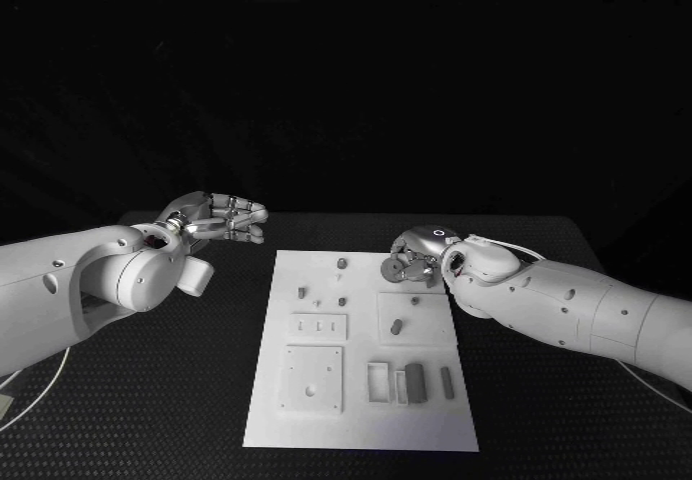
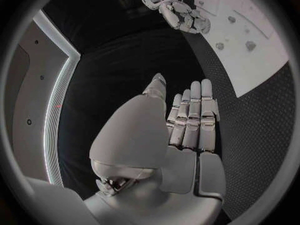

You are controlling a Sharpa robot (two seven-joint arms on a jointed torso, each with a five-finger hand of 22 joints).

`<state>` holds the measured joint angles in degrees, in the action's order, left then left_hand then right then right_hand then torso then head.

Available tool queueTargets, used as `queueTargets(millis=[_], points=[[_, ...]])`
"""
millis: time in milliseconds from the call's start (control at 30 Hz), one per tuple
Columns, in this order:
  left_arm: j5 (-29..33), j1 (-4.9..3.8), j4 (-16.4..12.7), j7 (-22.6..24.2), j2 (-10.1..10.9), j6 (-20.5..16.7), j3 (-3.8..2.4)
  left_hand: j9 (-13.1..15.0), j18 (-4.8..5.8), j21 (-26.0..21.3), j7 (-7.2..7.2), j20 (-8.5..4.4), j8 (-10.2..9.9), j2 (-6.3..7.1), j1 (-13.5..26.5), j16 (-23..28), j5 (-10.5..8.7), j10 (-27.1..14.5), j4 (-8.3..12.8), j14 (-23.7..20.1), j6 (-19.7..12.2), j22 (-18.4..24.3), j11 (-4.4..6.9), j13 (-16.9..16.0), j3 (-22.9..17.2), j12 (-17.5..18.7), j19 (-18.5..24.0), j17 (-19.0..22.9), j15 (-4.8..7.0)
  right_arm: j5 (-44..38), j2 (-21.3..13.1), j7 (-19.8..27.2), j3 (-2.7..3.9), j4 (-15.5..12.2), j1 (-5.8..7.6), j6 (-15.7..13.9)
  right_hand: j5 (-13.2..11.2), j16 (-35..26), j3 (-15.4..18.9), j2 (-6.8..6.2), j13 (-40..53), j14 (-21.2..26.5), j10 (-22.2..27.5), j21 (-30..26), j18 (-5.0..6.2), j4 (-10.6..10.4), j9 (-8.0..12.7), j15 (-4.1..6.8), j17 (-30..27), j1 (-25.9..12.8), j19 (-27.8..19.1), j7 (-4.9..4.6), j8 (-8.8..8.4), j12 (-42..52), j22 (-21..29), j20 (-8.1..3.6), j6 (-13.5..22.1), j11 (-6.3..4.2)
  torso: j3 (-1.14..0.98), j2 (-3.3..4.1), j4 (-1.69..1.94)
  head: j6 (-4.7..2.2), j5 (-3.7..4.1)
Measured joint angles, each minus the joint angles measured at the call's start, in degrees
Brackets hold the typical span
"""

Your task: Assemble the parts on the task board

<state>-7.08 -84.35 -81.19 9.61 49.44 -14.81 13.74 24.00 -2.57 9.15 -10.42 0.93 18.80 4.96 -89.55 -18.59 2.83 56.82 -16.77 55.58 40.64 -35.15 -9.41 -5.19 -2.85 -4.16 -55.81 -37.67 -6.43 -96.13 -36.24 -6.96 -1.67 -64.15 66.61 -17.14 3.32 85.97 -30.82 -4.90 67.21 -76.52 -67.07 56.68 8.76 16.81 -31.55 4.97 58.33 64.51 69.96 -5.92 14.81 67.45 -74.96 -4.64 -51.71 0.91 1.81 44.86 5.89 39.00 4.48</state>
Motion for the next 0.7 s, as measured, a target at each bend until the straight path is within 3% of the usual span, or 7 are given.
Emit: queueTargets(millis=[500, 700], points=[[-0.01, 0.00, -0.10, 0.00, 0.26, 0.00, 0.00, -0.05, 0.12, 0.00, 0.00, 0.00, 0.00, 0.00, 0.00, 0.00, 0.00, 0.00, 0.00, 0.00, 0.00, 0.00, 0.00, 0.00, 0.00, 0.00, 0.00, -0.04, 0.00, -2.92, -0.42, -0.27, -0.21, -0.78, -0.52, -3.03, -0.26, 0.00, 0.65, -0.01, 0.06, -0.02, -0.33, 0.14, 0.00, -0.62, -0.02, 0.01, 0.00, -0.02, -0.05, 0.30, 0.46, 0.39, 0.00, -0.03, -0.30, -0.33, 0.04, -0.04, 0.02, -0.02, 0.01], [-0.02, -0.01, -0.10, 0.00, 0.35, 0.00, 0.00, -0.04, 0.37, 0.00, 0.00, 0.00, 0.00, 0.00, 0.00, 0.00, 0.00, 0.00, 0.00, 0.00, 0.00, 0.00, 0.00, 0.00, 0.00, 0.00, 0.00, -0.07, 0.00, -3.76, -1.42, -1.27, -0.37, -3.65, -0.77, -4.34, -0.28, 0.00, 0.87, -0.01, 0.11, -0.05, -0.41, 0.23, 0.01, -0.68, -0.55, 0.04, -0.01, -0.50, -0.06, 0.47, 1.12, 0.44, 0.00, -0.03, -0.49, -0.40, 0.04, -0.07, 0.02, -0.35, 0.08]])
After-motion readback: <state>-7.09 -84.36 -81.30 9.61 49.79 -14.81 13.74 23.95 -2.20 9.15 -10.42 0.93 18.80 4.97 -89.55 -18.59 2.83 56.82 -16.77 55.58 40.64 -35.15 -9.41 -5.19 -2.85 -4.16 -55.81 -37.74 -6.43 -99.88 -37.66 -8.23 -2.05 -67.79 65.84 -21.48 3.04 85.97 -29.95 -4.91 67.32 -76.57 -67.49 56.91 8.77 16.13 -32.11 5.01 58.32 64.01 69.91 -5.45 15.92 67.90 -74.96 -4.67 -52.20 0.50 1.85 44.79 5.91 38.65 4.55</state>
